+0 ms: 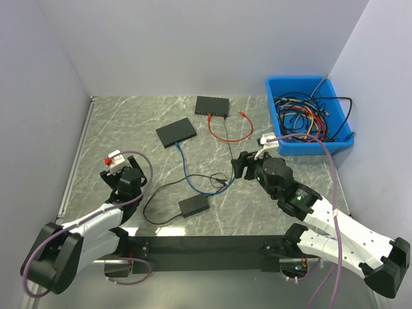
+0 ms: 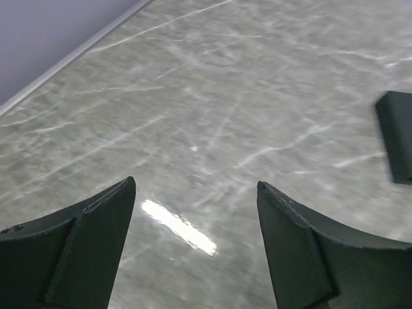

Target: Insert the plug into the switch port

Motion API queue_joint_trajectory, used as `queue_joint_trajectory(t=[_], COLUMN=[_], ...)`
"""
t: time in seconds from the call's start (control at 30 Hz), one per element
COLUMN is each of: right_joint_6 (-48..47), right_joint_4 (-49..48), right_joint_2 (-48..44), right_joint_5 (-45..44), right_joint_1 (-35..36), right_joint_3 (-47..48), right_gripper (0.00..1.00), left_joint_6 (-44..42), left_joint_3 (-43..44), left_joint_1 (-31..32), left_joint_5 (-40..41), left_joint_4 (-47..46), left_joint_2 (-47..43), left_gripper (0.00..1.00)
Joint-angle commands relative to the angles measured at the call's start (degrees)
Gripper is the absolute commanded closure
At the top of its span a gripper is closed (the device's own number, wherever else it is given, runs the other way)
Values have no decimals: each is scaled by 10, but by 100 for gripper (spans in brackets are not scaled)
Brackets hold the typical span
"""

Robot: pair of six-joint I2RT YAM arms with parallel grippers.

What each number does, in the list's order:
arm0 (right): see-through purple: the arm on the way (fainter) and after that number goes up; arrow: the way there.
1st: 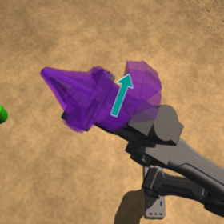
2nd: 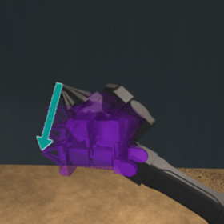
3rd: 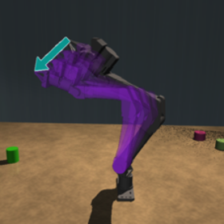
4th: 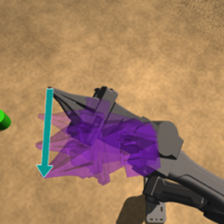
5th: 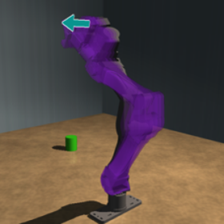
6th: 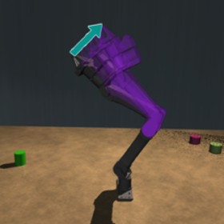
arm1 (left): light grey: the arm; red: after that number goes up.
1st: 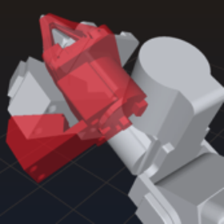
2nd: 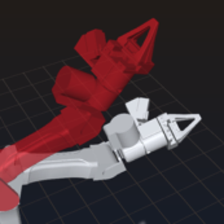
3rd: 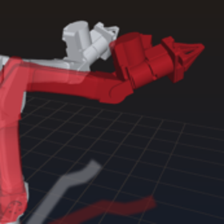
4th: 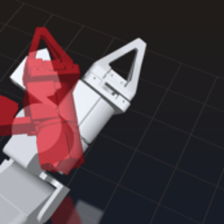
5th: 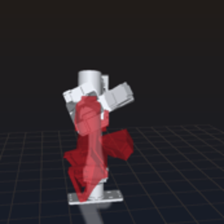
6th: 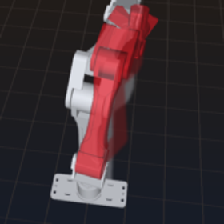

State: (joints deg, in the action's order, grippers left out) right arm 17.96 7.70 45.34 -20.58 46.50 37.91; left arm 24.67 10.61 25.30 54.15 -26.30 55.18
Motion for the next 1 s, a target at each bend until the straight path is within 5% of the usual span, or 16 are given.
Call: queue_joint_trajectory(t=[0.0, 0.3, 0.5, 0.6, 0.83, 0.87, 0.97], right_joint_6=[0, 2, 1, 2, 0, 1, -2], right_joint_4=[-17, -17, -20, -25, -30, -30, -35], right_joint_2=[-1, -4, 3, 3, 13, 13, 13], right_joint_5=[-12, -5, -4, -3, 2, 4, 13], right_joint_1=[3, 3, 3, 3, 3, 3, 3], right_joint_3=[-4, -10, -7, -12, -10, -11, -16], right_gripper=[26, 26, 26, 26, 26, 26, 26], left_joint_6=[-47, -73, -102, -129, -133, -132, -134], left_joint_3=[0, -46, -8, 42, 27, 27, 27], left_joint_1=[-42, -194, -235, -234, -234, -234, -233], left_joint_5=[-51, -221, -306, -368, -375, -375, -375], left_joint_4=[-119, -338, -507, -424, -455, -452, -454], left_joint_2=[30, 70, 234, 269, 287, 285, 286], left_gripper=[18, 15, 18, 28, 12, 1, 1])
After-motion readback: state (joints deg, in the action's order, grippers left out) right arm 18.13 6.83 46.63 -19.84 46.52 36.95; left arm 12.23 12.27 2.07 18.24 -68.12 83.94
